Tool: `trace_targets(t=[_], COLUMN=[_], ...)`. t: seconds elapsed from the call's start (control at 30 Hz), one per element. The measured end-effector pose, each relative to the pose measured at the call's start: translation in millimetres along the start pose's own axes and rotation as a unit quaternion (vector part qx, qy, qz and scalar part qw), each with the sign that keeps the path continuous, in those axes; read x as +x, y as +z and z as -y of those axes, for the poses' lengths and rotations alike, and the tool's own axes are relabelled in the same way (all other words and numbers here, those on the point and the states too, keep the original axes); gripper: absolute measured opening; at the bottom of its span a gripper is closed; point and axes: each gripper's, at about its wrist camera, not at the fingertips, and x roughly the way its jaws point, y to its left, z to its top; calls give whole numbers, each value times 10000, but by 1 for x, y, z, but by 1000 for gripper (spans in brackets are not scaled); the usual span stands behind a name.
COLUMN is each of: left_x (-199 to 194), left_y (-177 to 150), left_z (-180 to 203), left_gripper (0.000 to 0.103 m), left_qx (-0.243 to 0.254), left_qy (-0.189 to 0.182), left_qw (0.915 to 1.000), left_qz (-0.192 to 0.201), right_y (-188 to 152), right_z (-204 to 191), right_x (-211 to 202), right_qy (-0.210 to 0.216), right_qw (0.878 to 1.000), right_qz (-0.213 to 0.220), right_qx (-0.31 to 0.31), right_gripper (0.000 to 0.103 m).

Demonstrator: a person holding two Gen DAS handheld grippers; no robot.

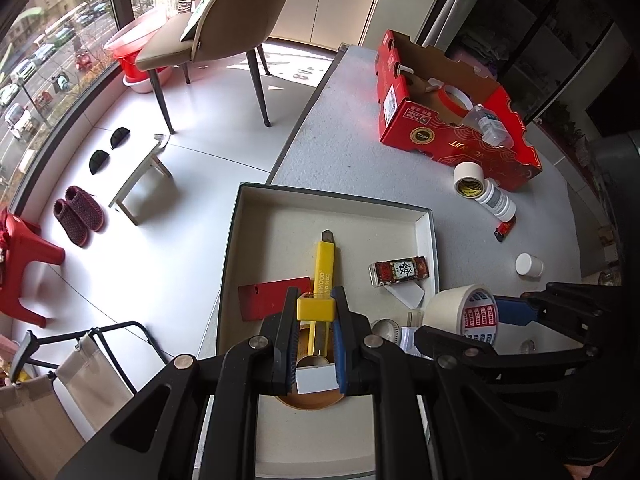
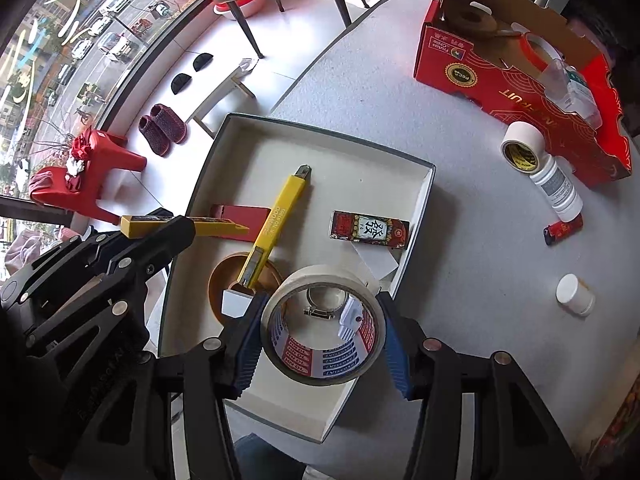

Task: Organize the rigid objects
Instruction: 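Lower blade pack onto brown ring and open left tool while right holds tape above tray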

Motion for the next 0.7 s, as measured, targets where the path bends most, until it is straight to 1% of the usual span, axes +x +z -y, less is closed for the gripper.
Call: trace_targets(t=[0.1, 0.27, 0.47, 0.53, 0.57, 0.6, 0.63, 0.67, 0.7], left_x=[4, 12, 24, 28, 30, 32, 33, 33, 33], left_y=[-6, -23, -41, -46, -48, -50, -52, -53, -54], left_z=[4, 7, 16, 18, 18, 17, 15, 12, 10], left_gripper=[16, 16, 18, 25, 34, 46, 52, 66, 87], left_qx=[146, 212, 489, 573, 576, 552, 509, 446, 394], left_qy=[81, 71, 300, 438, 481, 513, 539, 558, 560], left_qw=[9999, 9996, 9974, 9957, 9950, 9945, 9941, 9942, 9945], left_qz=[-34, -195, -447, -582, -653, -730, -794, -800, -795], right_y=[-4, -10, -14, -15, -15, -16, -16, -17, -17], right_z=[1, 5, 7, 8, 9, 10, 13, 15, 18], right_x=[7, 23, 43, 48, 50, 51, 52, 53, 52], right_qy=[9, 97, 79, 87, 76, 54, 31, 11, 7], right_qw=[10000, 9995, 9985, 9981, 9979, 9977, 9976, 9975, 9975], right_qz=[-90, -298, -528, -602, -636, -664, -687, -701, -697], right_qx=[16, 50, -84, -103, -119, -129, -119, -92, -67], right_gripper=[55, 55, 55, 55, 55, 55, 55, 55, 62])
